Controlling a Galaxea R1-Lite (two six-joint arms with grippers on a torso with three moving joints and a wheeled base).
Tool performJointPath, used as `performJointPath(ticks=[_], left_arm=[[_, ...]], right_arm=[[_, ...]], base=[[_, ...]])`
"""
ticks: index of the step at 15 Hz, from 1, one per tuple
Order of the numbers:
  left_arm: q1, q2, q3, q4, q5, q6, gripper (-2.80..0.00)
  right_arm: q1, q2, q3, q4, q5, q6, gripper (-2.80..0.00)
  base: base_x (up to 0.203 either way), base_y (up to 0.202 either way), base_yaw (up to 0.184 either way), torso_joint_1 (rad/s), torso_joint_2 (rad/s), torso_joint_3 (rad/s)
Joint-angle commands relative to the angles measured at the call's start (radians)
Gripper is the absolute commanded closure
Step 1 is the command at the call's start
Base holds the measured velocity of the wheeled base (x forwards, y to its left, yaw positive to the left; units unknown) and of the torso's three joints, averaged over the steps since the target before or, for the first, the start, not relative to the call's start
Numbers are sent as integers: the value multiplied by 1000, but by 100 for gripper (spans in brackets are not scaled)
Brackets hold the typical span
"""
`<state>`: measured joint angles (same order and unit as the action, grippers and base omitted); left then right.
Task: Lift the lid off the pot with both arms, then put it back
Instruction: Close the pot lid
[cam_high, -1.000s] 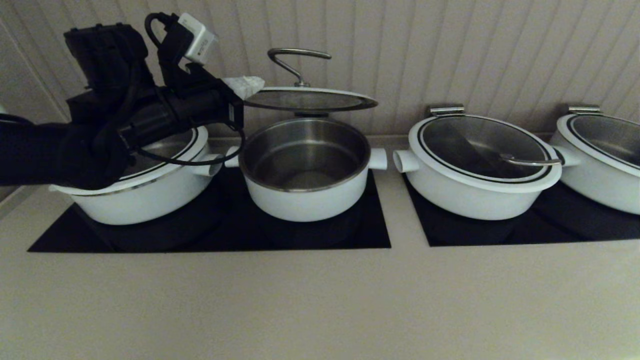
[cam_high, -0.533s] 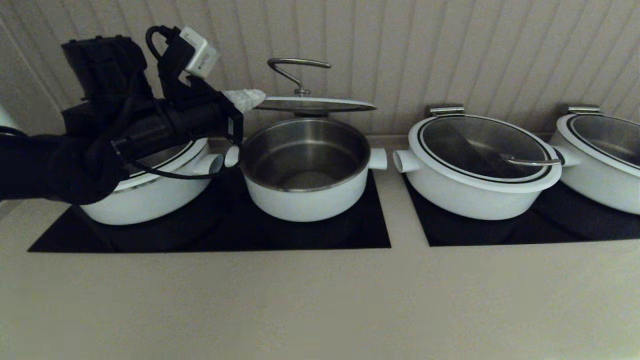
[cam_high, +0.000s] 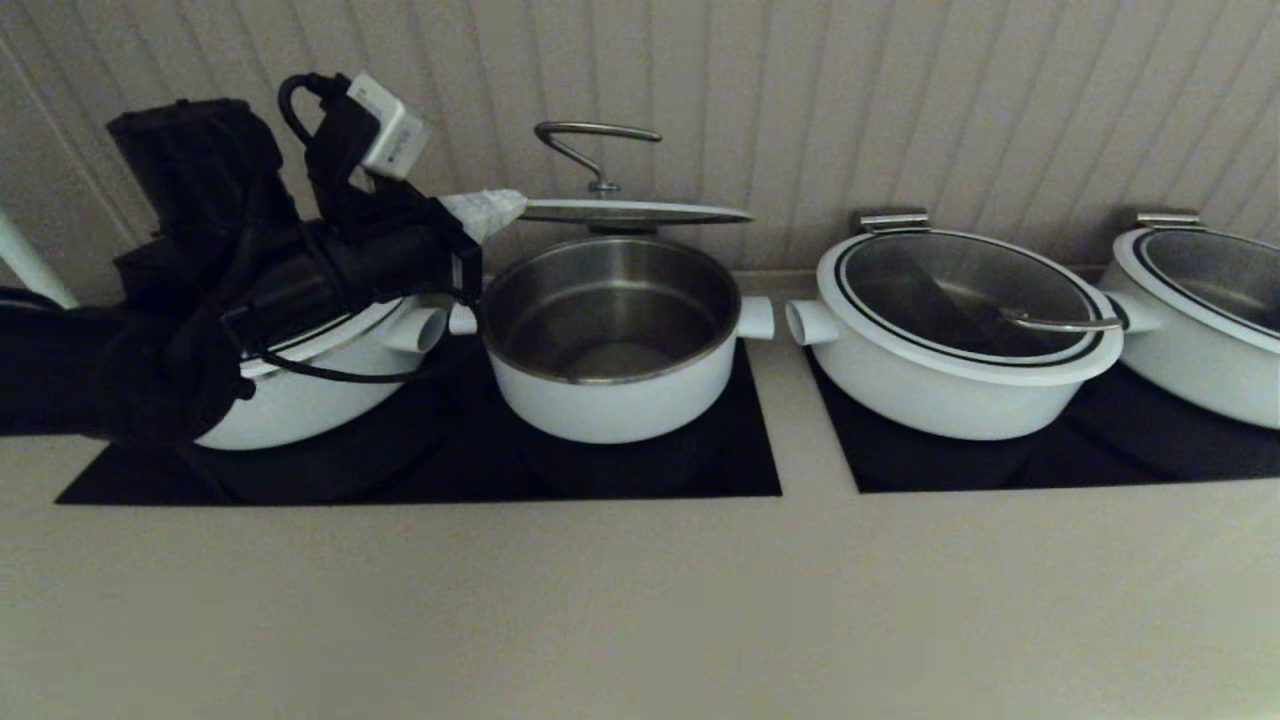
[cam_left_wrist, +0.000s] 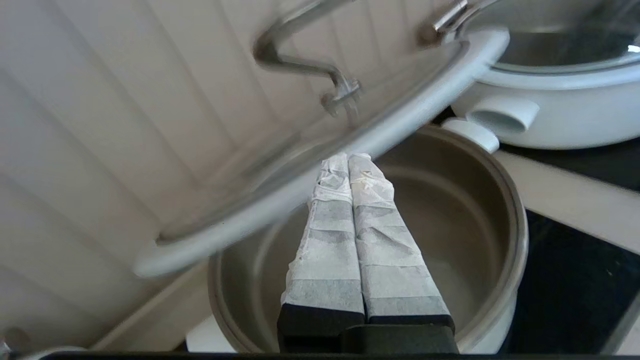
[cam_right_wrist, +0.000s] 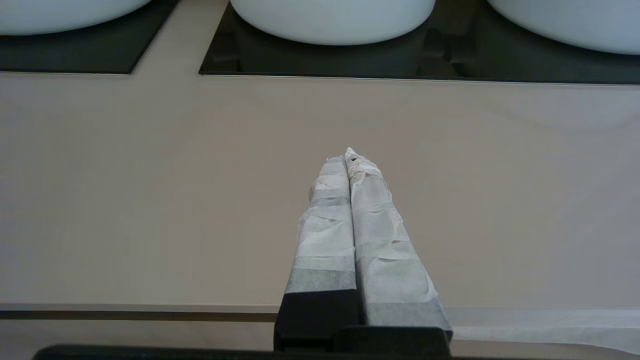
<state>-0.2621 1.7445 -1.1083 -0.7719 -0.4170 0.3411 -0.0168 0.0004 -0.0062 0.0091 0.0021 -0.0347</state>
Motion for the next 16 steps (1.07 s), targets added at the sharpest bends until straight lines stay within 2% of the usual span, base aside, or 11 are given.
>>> performJointPath(ticks=[1, 8, 16], left_arm=[[0, -3, 44, -9, -2, 4, 0], [1, 7, 33, -10, 0, 4, 0], [3, 29, -61, -6, 1, -2, 0]], right_arm=[[0, 0, 0, 0, -1, -1, 0], [0, 0, 0, 0, -1, -1, 0], [0, 0, 0, -1, -1, -1, 0]], base=[[0, 0, 0, 0, 0, 0], [0, 0, 0, 0, 0, 0], [0, 0, 0, 0, 0, 0]])
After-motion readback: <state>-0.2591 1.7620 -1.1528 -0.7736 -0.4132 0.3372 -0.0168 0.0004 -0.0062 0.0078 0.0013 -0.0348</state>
